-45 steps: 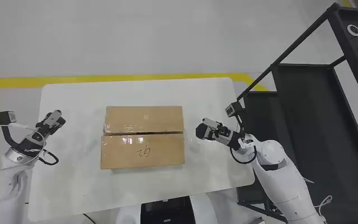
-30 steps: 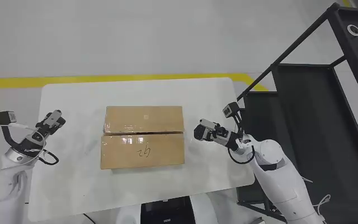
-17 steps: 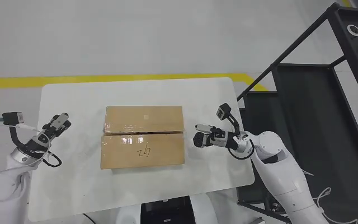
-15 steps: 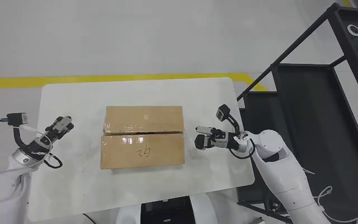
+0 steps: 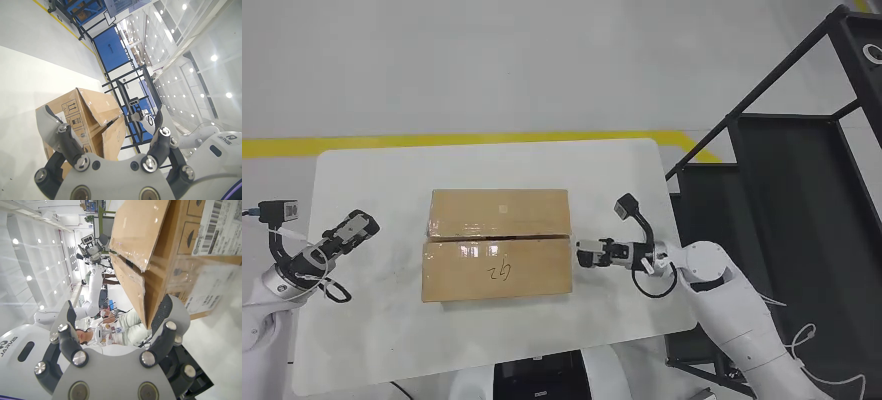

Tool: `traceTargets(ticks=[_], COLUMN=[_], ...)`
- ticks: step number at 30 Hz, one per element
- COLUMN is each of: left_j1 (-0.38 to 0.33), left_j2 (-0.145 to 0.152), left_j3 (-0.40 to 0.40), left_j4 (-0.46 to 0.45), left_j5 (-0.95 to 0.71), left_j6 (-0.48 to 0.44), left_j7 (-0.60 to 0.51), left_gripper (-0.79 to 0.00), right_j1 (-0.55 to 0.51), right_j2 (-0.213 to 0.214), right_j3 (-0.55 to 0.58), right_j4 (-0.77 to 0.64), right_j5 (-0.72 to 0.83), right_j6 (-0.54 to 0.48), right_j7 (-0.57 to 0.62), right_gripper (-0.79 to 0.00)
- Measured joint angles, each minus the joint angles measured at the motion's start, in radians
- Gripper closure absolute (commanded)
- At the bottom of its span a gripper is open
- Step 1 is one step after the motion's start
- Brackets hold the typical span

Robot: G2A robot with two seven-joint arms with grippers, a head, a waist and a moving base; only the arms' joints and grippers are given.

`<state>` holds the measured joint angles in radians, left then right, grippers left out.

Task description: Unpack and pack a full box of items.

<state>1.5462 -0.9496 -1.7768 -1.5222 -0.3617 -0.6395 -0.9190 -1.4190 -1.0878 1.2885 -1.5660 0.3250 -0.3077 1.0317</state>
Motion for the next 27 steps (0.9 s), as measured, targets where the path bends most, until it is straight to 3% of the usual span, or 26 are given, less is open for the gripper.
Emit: traceTargets(ticks=[20,27], left_j1=[0.000,0.000], left_j2=[0.000,0.000], left_j3=[0.000,0.000], left_j4=[0.000,0.000], left_j5=[0.000,0.000], left_j6=[0.000,0.000], left_j7=[0.000,0.000], left_gripper=[-0.785,-0.785], right_j1=[0.047,0.060], right_j2=[-0.008,-0.009], right_j3=[-0.065,-0.089], right_j4=[0.038,0.051], right_j5=[0.046,0.108], right_j6=[-0.056,-0.090], right_j7=[-0.007,0.079], right_gripper=[-0.785,-0.785])
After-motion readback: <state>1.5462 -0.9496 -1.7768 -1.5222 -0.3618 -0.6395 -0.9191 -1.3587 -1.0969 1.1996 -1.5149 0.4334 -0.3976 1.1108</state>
